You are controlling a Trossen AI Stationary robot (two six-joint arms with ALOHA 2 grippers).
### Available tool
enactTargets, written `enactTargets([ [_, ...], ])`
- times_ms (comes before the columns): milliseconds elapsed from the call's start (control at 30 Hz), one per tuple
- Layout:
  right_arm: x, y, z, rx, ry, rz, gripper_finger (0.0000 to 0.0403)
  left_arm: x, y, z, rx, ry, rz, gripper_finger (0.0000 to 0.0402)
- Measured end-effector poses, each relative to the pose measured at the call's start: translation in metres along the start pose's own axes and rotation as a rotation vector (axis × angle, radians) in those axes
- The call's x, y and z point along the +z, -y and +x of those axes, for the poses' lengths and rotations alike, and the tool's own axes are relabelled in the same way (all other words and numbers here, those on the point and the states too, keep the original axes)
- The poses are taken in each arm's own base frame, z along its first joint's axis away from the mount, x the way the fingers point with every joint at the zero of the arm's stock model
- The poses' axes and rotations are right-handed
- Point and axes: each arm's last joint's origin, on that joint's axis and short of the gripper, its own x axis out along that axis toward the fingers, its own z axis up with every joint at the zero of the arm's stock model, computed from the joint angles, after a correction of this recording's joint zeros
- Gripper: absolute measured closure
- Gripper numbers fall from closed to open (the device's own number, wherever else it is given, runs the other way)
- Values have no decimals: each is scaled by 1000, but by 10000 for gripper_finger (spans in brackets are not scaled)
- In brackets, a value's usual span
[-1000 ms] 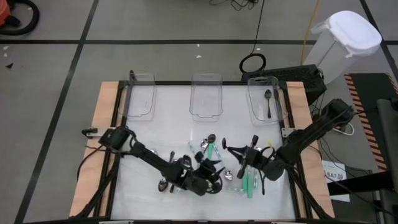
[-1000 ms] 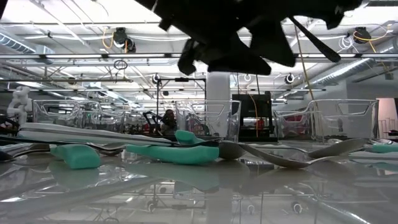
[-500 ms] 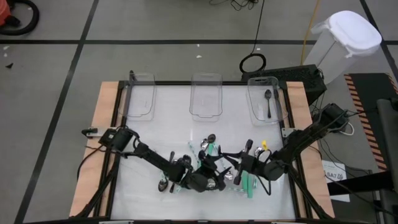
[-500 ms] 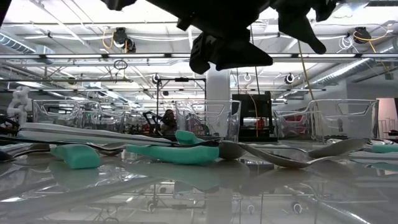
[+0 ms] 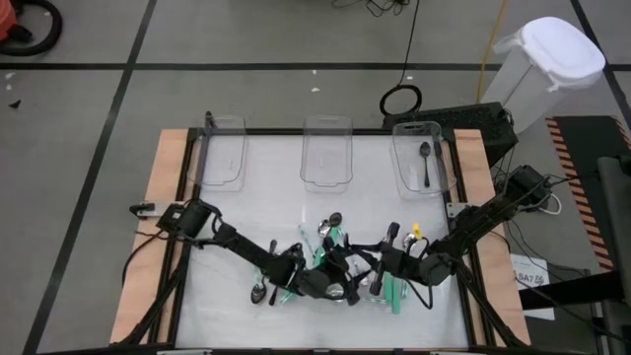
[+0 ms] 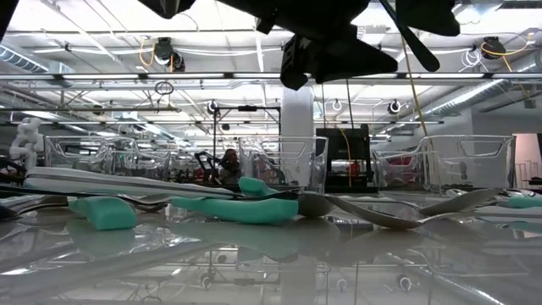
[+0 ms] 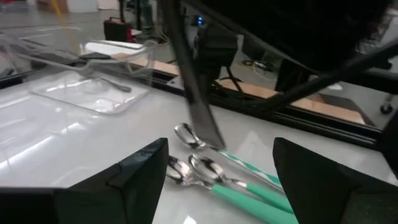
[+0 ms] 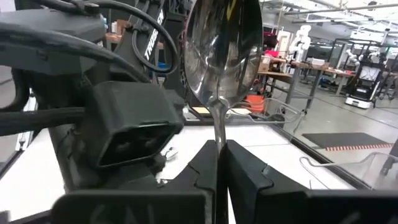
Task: Sort silverware by color (type)
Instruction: Put the black spoon into the right transparent bin
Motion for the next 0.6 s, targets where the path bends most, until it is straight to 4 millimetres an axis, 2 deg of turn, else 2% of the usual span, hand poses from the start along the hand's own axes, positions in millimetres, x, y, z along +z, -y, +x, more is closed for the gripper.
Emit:
enactTargets([
  [400,1,0,0,0,4,-29,389,6,-15,13,35,22,-55,116],
  [600,1,0,0,0,4,-34,389,6,-17,15,42,22,-49,171],
])
